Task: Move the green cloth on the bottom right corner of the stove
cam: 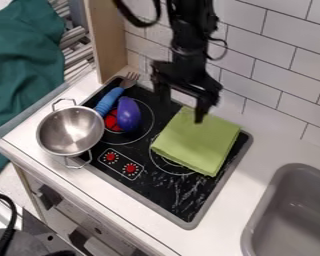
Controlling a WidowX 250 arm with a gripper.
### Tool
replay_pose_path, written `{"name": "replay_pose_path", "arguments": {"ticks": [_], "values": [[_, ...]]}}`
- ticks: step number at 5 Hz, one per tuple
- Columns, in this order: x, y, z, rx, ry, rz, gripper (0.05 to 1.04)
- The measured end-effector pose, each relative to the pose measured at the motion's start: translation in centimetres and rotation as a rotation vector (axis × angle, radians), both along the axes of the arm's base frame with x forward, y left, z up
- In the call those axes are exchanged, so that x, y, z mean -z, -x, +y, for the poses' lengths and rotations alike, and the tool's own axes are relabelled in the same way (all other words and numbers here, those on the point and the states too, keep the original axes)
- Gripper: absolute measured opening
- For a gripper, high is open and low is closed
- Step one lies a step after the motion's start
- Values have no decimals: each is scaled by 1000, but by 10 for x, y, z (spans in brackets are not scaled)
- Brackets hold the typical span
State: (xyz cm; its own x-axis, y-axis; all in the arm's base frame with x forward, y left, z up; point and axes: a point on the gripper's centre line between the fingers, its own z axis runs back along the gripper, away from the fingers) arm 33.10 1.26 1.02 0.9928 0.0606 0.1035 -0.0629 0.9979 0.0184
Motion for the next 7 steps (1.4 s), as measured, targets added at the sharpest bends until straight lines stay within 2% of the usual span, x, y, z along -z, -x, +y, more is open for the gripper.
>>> {"name": "replay_pose_path", "arguments": {"ticks": [1, 2, 4, 5, 6, 7], "values": [[25, -9, -4, -9, 27, 18, 1011], [41, -16, -7, -1, 46, 34, 1011], [50, -13, -6, 15, 33, 58, 1011], [55, -1, -7, 22, 22, 60, 1011], [55, 22, -5, 35, 6, 53, 1011], [53, 55, 4, 52, -20, 63, 1011]]}}
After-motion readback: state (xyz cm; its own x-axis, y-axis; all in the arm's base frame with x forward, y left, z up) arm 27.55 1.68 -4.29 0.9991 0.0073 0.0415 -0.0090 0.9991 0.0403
